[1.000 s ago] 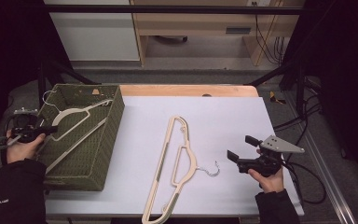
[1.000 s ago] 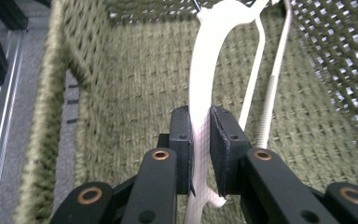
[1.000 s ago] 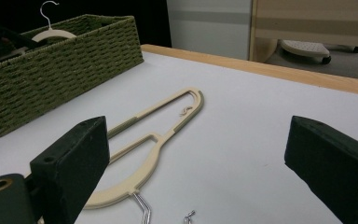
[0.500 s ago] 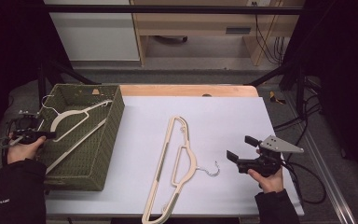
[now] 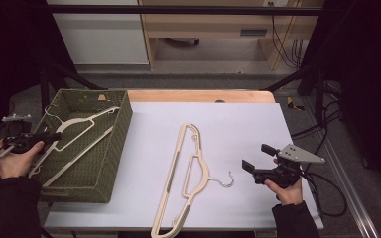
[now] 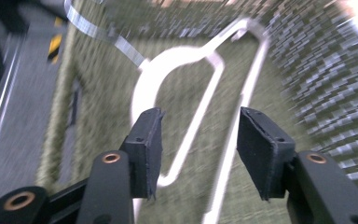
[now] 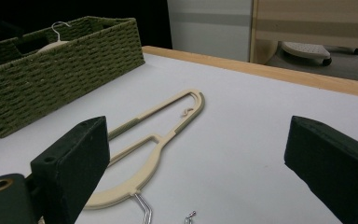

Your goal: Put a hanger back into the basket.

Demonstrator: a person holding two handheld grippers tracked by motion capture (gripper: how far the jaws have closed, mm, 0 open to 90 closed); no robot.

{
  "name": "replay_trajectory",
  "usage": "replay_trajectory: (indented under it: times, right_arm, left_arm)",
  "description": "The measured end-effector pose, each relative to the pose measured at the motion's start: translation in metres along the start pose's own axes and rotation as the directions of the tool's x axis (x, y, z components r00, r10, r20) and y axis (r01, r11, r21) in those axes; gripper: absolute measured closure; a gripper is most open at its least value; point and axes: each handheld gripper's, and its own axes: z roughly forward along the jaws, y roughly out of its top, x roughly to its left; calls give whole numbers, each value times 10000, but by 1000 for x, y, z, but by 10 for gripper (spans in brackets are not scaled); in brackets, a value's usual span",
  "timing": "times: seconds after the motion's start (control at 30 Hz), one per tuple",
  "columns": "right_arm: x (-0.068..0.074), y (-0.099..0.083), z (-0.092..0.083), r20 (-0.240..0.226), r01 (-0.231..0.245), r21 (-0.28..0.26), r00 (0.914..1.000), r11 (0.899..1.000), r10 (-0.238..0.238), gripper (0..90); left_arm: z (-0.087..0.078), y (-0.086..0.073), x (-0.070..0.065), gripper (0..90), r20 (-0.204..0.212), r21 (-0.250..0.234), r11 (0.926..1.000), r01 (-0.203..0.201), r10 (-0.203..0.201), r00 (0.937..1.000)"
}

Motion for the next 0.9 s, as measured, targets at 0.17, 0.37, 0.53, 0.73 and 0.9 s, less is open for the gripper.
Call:
replay_trajectory:
  times: [0.17, 0.37, 0.53, 0.73, 0.9]
  right_arm:
    - [0, 1, -3, -41, -46, -116, 10000, 9999, 46, 75]
    - [1, 1, -3, -106, 19, -80, 9999, 10000, -20, 83]
    - [3, -1, 0, -254, 157, 92, 9996, 9998, -155, 84]
    - [5, -3, 4, -340, 272, 189, 9991, 9995, -265, 83]
    - [7, -5, 7, -417, 275, 262, 9988, 9993, -264, 85]
  left_arm:
    - [-25, 3, -28, 371, 798, -1430, 9891, -341, 459, 9958]
    - [-46, -2, -73, 216, 1799, -2942, 9540, -572, 1140, 9771]
    - [-52, -9, -106, 118, 2271, -3522, 9303, -1024, 1911, 9549]
    - [-48, -24, -160, 84, 3056, -3940, 9044, -1635, 2967, 9048]
    - [-32, -35, -195, 69, 3286, -3786, 9014, -2102, 3432, 8799]
